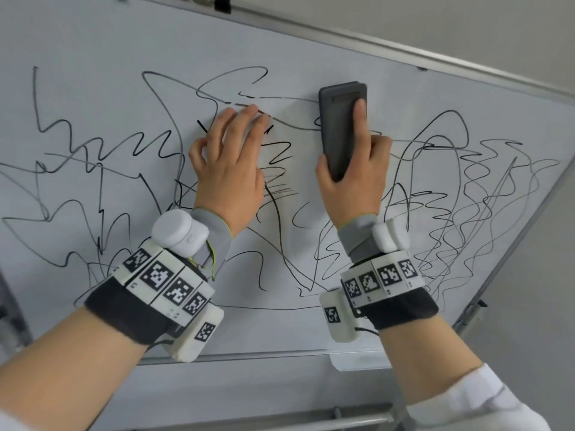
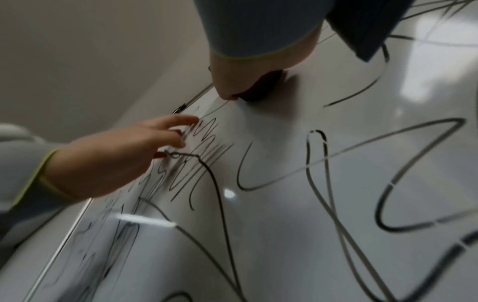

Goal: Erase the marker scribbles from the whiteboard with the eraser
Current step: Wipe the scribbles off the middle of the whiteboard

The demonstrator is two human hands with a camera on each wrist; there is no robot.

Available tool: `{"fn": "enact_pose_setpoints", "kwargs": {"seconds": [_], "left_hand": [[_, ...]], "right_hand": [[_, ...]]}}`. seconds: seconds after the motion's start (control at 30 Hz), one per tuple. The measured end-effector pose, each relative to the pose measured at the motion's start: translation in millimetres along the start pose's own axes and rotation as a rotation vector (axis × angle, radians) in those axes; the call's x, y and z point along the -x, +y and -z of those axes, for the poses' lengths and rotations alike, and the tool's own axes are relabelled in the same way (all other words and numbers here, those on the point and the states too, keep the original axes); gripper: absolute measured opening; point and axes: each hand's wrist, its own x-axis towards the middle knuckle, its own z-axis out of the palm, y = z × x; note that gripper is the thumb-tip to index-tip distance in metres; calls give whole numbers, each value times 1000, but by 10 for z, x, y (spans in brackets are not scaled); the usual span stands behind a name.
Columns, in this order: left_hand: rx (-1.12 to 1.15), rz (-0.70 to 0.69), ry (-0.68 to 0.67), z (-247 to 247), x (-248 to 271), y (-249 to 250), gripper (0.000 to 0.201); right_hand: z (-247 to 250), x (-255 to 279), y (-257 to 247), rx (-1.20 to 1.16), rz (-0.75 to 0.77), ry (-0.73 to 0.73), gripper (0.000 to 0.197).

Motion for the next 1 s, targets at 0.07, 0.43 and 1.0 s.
{"fn": "enact_pose_setpoints", "kwargs": {"seconds": [0.07, 0.43, 1.0], "left_hand": [[-1, 10, -4, 10, -15, -4, 63], [8, 18, -67, 103, -3, 17, 67], [80, -10, 3, 194, -5, -113, 61]], "right_hand": [[-42, 98, -58, -4, 32, -55, 74], [-20, 176, -120, -16, -15, -65, 76], [-162, 259, -366, 17, 87, -195, 79]]}}
